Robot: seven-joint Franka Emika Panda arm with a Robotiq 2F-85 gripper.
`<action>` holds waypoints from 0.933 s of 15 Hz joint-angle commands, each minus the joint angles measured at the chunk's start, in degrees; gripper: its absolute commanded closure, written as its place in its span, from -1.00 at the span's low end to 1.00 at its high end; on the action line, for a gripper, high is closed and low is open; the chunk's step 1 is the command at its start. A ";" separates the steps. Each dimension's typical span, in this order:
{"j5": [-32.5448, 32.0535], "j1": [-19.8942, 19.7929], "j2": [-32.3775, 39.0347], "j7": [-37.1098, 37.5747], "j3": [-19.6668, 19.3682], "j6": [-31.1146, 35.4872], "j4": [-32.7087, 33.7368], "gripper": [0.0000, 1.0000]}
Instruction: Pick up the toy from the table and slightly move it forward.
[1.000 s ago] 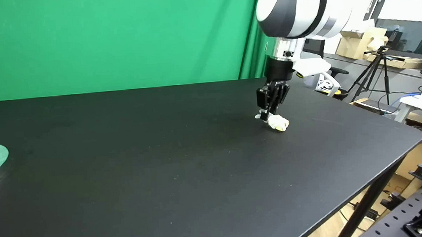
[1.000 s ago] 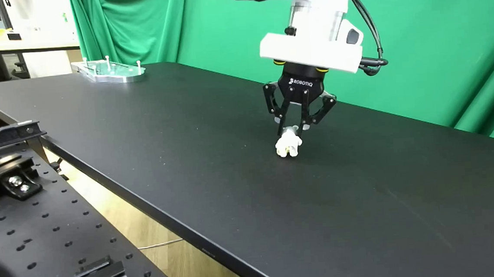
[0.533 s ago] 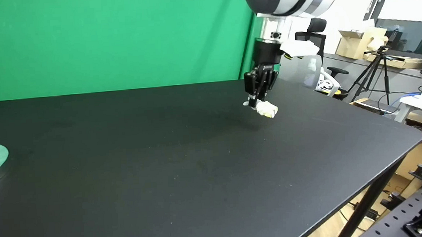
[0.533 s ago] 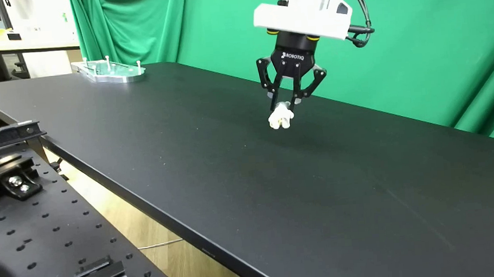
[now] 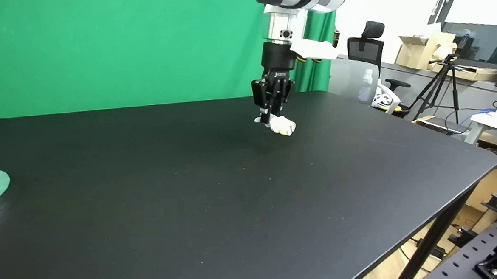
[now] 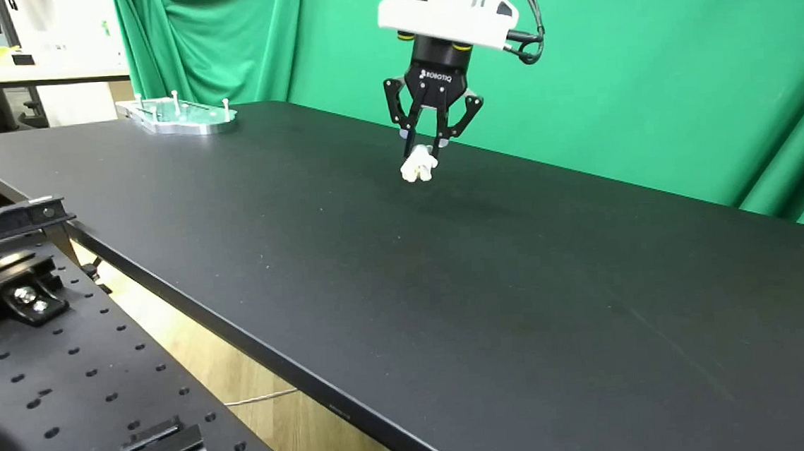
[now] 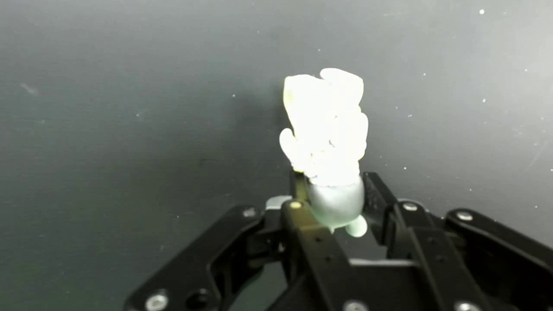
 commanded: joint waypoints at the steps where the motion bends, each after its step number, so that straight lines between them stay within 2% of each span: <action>1: -1.83 2.13 3.24 4.20 -0.61 -0.62 3.17 0.78; 6: -4.36 3.85 5.53 6.14 -0.92 1.11 3.95 0.78; 8: -5.01 4.17 5.55 6.47 -0.84 2.42 3.87 -0.22; 10: -5.76 4.64 5.07 6.67 -0.88 3.28 3.64 -0.36; 14: -5.34 4.48 2.46 5.30 0.59 3.01 2.95 -0.89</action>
